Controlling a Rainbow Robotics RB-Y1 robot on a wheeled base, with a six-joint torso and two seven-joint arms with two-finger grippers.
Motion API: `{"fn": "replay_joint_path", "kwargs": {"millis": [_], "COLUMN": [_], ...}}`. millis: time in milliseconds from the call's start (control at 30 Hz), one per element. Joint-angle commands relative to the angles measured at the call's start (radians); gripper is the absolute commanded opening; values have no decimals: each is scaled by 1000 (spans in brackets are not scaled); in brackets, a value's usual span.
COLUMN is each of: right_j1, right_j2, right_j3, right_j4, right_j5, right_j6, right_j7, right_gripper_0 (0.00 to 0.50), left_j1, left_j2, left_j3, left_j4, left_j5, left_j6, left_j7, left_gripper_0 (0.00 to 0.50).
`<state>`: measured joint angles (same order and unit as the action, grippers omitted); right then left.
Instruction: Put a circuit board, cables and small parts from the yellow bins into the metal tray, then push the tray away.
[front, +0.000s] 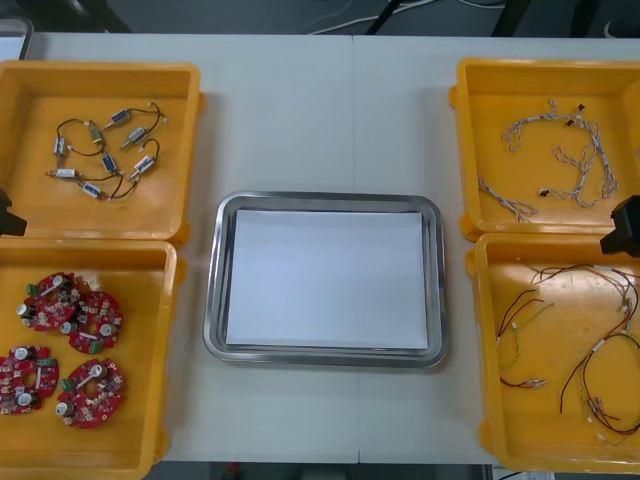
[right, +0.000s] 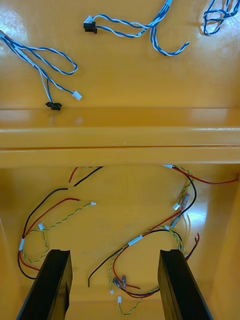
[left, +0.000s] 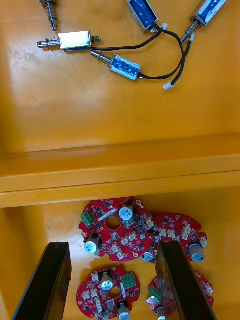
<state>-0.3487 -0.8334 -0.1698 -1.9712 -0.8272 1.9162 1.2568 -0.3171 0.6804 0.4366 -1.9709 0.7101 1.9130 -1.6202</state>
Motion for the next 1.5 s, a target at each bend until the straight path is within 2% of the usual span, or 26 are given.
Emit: {"fn": "replay_joint_path", "kwargs": {"millis": [33,1500], "right_j1": [10,10], "right_j2": [10,10], "right_j3": [-30,-30], "right_j4": [-14,-14], "right_j5": [8,8], "right_j6": [4,4], "right_j7": [3,3], "right_gripper_0": [500,500], "left_j1": [20,20], "left_j2": [48,48], "left_j3": [17,17], "left_j4": [-16,-16], "left_j5": [8,8], "left_j6": [7,7], "left_j7": [92,92], "left_gripper_0": [500,500]}}
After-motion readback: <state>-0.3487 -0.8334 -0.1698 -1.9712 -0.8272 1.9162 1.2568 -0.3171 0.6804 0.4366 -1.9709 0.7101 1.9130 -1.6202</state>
